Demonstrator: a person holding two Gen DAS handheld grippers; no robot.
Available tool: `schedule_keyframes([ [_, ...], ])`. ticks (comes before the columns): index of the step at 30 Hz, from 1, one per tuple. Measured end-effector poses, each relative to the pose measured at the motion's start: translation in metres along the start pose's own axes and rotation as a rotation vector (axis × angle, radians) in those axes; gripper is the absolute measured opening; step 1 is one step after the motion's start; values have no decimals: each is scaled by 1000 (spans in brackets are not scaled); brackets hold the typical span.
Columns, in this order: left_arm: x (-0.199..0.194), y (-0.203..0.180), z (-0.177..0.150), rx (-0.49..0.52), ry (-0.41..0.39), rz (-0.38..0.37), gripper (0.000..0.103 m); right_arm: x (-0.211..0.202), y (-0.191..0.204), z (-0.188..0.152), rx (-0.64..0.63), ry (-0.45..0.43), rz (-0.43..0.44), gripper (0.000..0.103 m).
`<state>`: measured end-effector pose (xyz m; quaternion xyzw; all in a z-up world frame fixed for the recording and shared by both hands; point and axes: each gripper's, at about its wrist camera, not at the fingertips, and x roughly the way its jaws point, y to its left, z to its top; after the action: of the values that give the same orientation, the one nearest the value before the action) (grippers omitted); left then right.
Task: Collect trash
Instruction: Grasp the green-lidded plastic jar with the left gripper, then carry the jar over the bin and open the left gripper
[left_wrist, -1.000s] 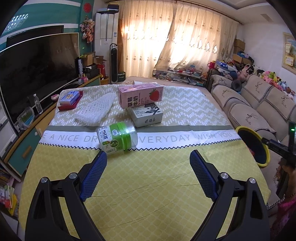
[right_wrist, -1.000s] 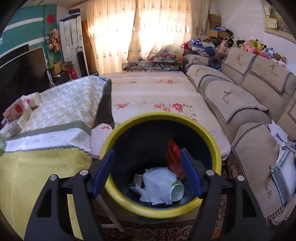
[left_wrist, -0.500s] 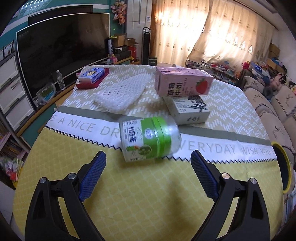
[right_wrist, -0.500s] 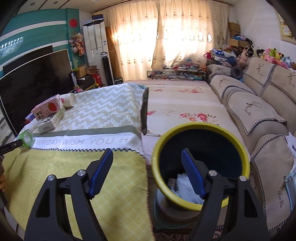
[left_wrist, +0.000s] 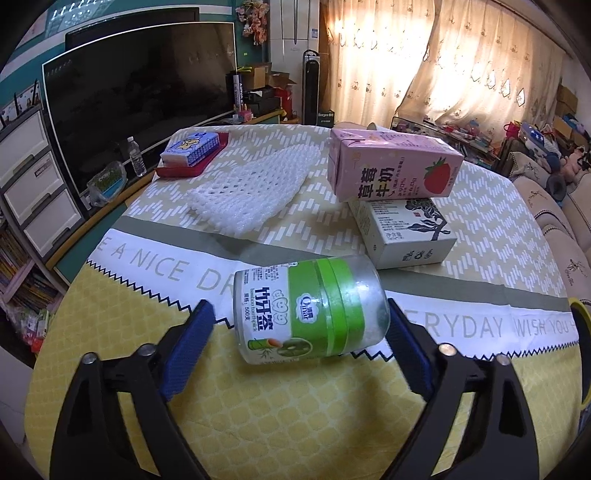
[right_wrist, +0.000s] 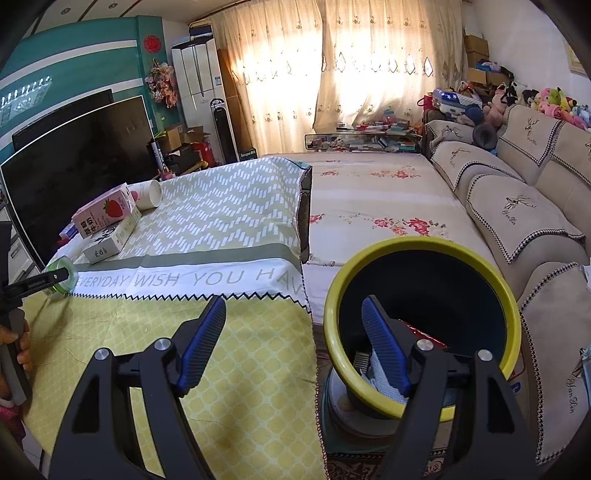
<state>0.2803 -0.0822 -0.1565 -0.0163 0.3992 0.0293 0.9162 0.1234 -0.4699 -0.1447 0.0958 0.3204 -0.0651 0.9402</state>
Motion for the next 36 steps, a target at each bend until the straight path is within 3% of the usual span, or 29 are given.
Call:
schedule_keyframes([
  [3,1,-1,0,7,2,-13,74,-2,0,0,1,-2,6,72],
  [12,-26,-3,-7,50,-33,-48,74,-17,4,-2,9,-21,31,72],
  [21,-88,-53,-23,200,-96,-224,74,-45,1,-10,-4,-54,3,72],
  [29,-122,-131,-33,352,-113,-418,74,-87,-29,-33,2,-88,-146,72],
  [36,-132,-217,-32,470,-111,-540,74,-112,-83,-51,99,-95,-292,72],
])
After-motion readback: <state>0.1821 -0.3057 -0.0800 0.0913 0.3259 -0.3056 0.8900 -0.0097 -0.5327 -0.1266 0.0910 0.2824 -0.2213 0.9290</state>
